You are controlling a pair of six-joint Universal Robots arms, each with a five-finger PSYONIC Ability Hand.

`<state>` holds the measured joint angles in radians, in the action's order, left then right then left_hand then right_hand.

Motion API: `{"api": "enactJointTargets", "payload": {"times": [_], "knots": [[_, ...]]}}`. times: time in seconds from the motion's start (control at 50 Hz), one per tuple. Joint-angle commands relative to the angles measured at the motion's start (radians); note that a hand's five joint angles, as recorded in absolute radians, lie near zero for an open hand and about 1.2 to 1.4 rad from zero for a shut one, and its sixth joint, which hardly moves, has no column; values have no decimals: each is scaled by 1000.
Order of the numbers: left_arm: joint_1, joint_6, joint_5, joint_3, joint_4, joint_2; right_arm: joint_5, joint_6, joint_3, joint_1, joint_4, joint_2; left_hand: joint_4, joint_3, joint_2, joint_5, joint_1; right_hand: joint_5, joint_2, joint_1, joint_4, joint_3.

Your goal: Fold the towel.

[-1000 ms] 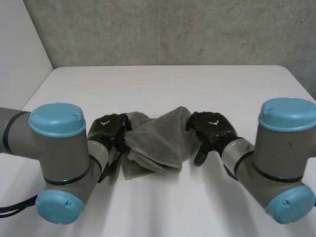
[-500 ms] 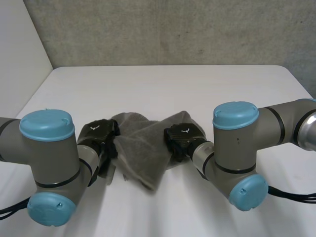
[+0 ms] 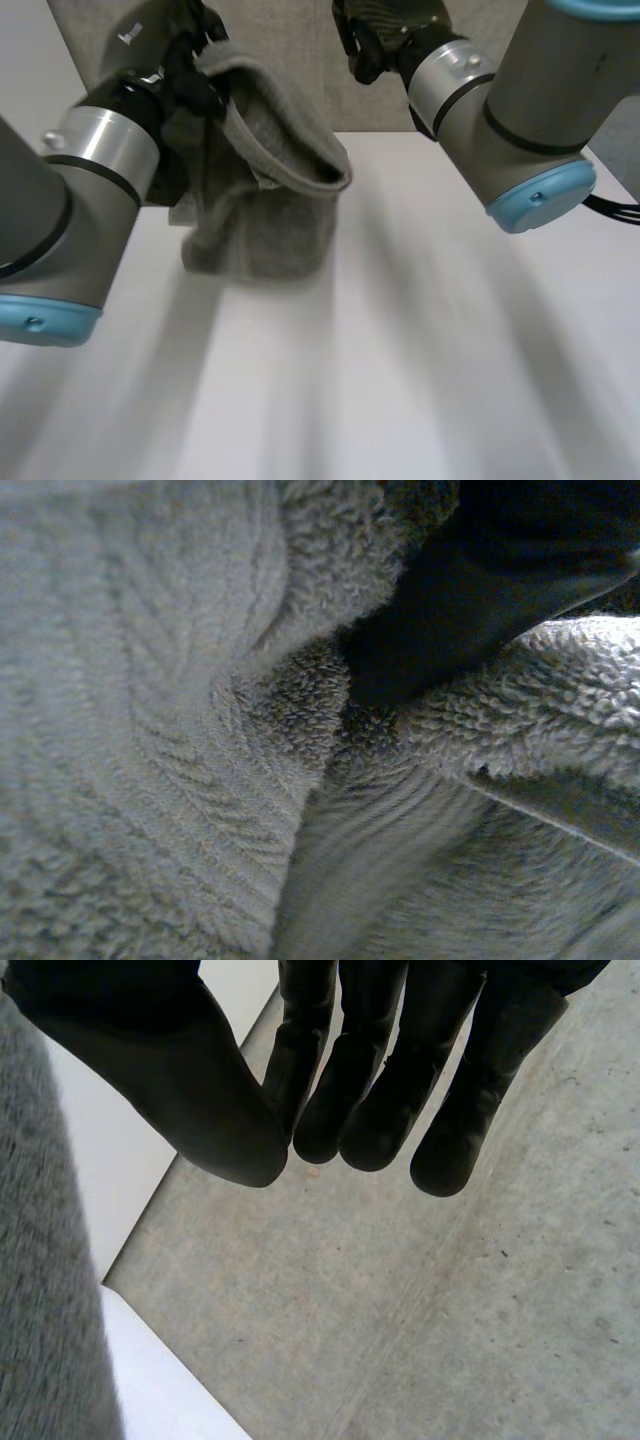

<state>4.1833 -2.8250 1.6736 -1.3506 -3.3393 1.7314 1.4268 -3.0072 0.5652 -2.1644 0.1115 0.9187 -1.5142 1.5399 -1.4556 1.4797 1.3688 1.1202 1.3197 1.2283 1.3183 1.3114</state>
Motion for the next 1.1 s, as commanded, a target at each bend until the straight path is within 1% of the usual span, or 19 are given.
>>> {"api": "enactJointTargets", "payload": {"times": [0.02, 0.04, 0.1, 0.16, 0.28, 0.32, 0.36, 0.4, 0.46, 0.5, 0.56, 0.66, 0.68, 0.7, 0.72, 0.74, 0.8, 0.96, 1.1], "knots": [[9, 159, -5, -93, 3, -15, 6, 21, 136, 0, 119, 19, 118, -144, 59, -258, 27, -822, -847, -756, -846, -839], [8, 148, -3, -111, 4, 9, 10, 34, 175, 2, 149, 17, 118, -144, 59, -258, 27, -1005, -1030, -939, -1029, -1022], [9, 102, -5, -121, 20, 68, 27, 47, 276, 23, 168, 17, 118, -144, 59, -258, 27, -1107, -1132, -1040, -1130, -1123], [-5, 41, -5, -111, 52, 112, 37, 53, 382, 54, 163, 37, 118, -144, 59, -258, 27, -1120, -1145, -1054, -1144, -1137], [-39, 22, -2, -15, 93, 174, 24, 53, 556, 142, 142, 129, 118, -144, 59, -258, 27, -1120, -1145, -1054, -1144, -1137], [-83, 32, 4, 117, 122, 195, 24, 54, 596, 162, 129, 158, 118, -144, 59, -258, 27, -1120, -1145, -1054, -1144, -1137], [-94, 38, 9, 184, 136, 207, 21, 54, 634, 181, 110, 190, 118, -144, 59, -258, 27, -1120, -1145, -1054, -1144, -1137], [-104, 58, 37, 342, 162, 247, 8, 53, 702, 212, 73, 242, 118, -144, 59, -258, 27, -1120, -1145, -1054, -1144, -1137], [-106, 68, 72, 415, 173, 272, -17, 53, 763, 230, 56, 282, 118, -144, 59, -258, 27, -1120, -1145, -1054, -1144, -1137], [-106, 70, 151, 513, 193, 325, -32, 54, 788, 235, 54, 302, 118, -144, 59, -258, 27, -1120, -1145, -1054, -1144, -1137], [-108, 65, 192, 548, 213, 378, -69, 68, 834, 238, 57, 328, 118, -144, 59, -258, 27, -1120, -1145, -1054, -1144, -1137], [-108, 61, 187, 501, 285, 441, -111, 134, 890, 238, 69, 351, 118, -144, 59, -258, 27, -1120, -1145, -1054, -1144, -1137], [-103, 55, 176, 467, 322, 457, -117, 158, 904, 238, 69, 353, 219, -245, 161, -359, -74, -1120, -1145, -1054, -1144, -1137], [-103, 55, 176, 467, 322, 458, -117, 159, 904, 238, 69, 353, 220, -246, 162, -360, -75, -1120, -1145, -1054, -1144, -1137], [-98, 46, 161, 424, 357, 468, -118, 183, 912, 236, 71, 353, 462, -487, 403, -602, -316, -1120, -1145, -1054, -1144, -1137], [-94, 36, 144, 378, 380, 473, -115, 203, 915, 229, 71, 351, 609, -635, 551, -749, -464, -1120, -1145, -1054, -1144, -1137], [-82, 7, 112, 276, 400, 479, -115, 212, 918, 221, 74, 350, 725, -751, 666, -865, -579, -1120, -1145, -1054, -1144, -1137], [18, -80, 103, 101, 342, 461, -118, 212, 932, 209, 85, 318, 819, -845, 760, -959, -674, -1113, -1138, -1047, -1136, -1130], [46, -85, 100, 48, 290, 433, -115, 206, 950, 143, 70, 293, 846, -871, 787, -986, -700, -1072, -1097, -1005, -1095, -1089]]}}
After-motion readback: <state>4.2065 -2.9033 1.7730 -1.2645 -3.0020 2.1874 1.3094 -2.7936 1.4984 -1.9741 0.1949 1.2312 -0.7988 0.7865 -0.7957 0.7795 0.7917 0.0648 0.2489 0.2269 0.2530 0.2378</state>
